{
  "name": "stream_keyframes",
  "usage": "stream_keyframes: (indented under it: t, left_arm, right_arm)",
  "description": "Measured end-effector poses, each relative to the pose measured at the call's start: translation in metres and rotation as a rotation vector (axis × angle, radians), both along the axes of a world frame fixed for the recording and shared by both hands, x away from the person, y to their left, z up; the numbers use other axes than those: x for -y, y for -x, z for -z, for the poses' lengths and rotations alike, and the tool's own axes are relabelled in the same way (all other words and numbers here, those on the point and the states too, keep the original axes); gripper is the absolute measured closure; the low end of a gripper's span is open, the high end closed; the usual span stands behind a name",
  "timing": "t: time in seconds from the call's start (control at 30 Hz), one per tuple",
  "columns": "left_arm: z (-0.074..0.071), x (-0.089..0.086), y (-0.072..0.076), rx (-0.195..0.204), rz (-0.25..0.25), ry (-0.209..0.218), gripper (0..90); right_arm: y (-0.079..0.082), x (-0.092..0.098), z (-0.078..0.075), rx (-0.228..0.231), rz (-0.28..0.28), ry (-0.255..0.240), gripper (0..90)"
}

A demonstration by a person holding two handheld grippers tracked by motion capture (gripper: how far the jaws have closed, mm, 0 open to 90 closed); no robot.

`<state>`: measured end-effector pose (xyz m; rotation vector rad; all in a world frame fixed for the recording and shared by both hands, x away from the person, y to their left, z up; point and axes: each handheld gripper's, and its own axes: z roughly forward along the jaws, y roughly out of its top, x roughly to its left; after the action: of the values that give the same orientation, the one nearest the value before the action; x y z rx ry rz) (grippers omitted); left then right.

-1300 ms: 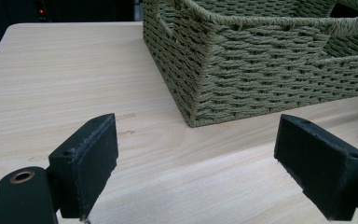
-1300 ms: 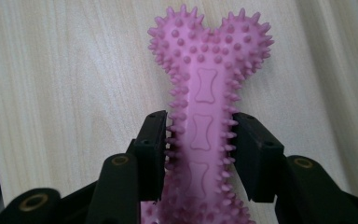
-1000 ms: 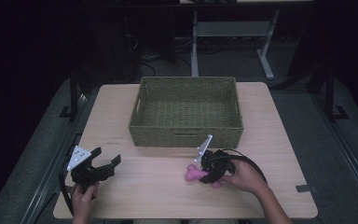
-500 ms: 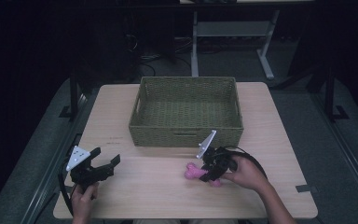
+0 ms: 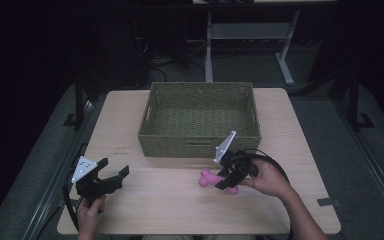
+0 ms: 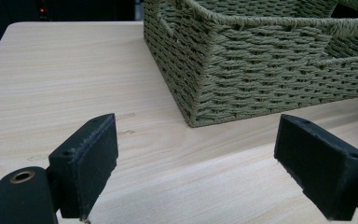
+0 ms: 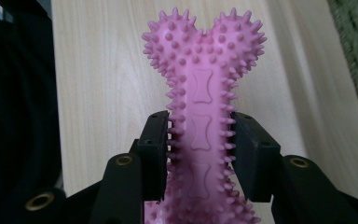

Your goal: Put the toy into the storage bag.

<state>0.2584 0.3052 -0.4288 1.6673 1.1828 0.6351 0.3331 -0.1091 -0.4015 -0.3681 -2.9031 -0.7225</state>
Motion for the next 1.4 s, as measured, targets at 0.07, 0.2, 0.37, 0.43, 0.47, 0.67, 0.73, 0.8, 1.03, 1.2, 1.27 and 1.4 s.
stream_keyframes:
  t: [0.07, 0.2, 0.37, 0.43, 0.47, 0.67, 0.73, 0.8, 1.03, 1.2, 1.27, 1.4]
  left_arm:
    - [0.000, 0.000, 0.000, 0.000, 0.000, 0.000, 13.0]
    - [0.000, 0.001, -0.001, -0.001, -0.001, -0.001, 13.0]
    - [0.001, 0.002, -0.001, -0.002, 0.003, -0.004, 13.0]
    - [0.001, 0.002, -0.001, -0.003, 0.004, -0.005, 13.0]
    - [0.001, 0.002, -0.001, -0.002, 0.004, -0.005, 13.0]
    - [0.001, 0.001, -0.001, -0.002, 0.002, -0.001, 13.0]
    - [0.001, 0.000, -0.001, -0.001, -0.001, -0.002, 13.0]
    - [0.001, -0.001, -0.001, -0.004, -0.001, 0.000, 13.0]
    - [0.001, -0.002, -0.001, -0.002, -0.007, 0.005, 13.0]
    - [0.001, -0.002, -0.001, -0.003, -0.006, 0.006, 13.0]
    - [0.001, -0.002, -0.001, -0.002, -0.006, 0.005, 13.0]
    - [0.001, -0.002, -0.001, -0.003, -0.006, 0.007, 13.0]
  right_arm:
    - [-0.001, 0.002, -0.004, -0.005, 0.000, -0.007, 58.1]
    - [-0.004, 0.005, -0.011, 0.001, -0.003, -0.009, 58.1]
    - [-0.010, 0.008, -0.020, 0.001, -0.001, -0.015, 58.2]
    - [-0.012, 0.009, -0.023, -0.003, -0.004, -0.023, 58.2]
    - [-0.013, 0.009, -0.024, -0.003, -0.003, -0.023, 58.2]
    - [-0.019, 0.008, -0.031, -0.007, -0.010, -0.024, 58.1]
    - [-0.020, 0.007, -0.034, -0.004, -0.015, -0.027, 58.1]
    - [-0.022, 0.005, -0.037, -0.005, -0.021, -0.029, 58.1]
    - [-0.031, 0.004, -0.048, -0.004, -0.026, -0.037, 58.1]
    - [-0.036, 0.004, -0.052, -0.004, -0.024, -0.039, 58.1]
    - [-0.038, 0.004, -0.055, -0.002, -0.025, -0.039, 58.1]
    - [-0.041, 0.004, -0.059, -0.003, -0.027, -0.044, 58.1]
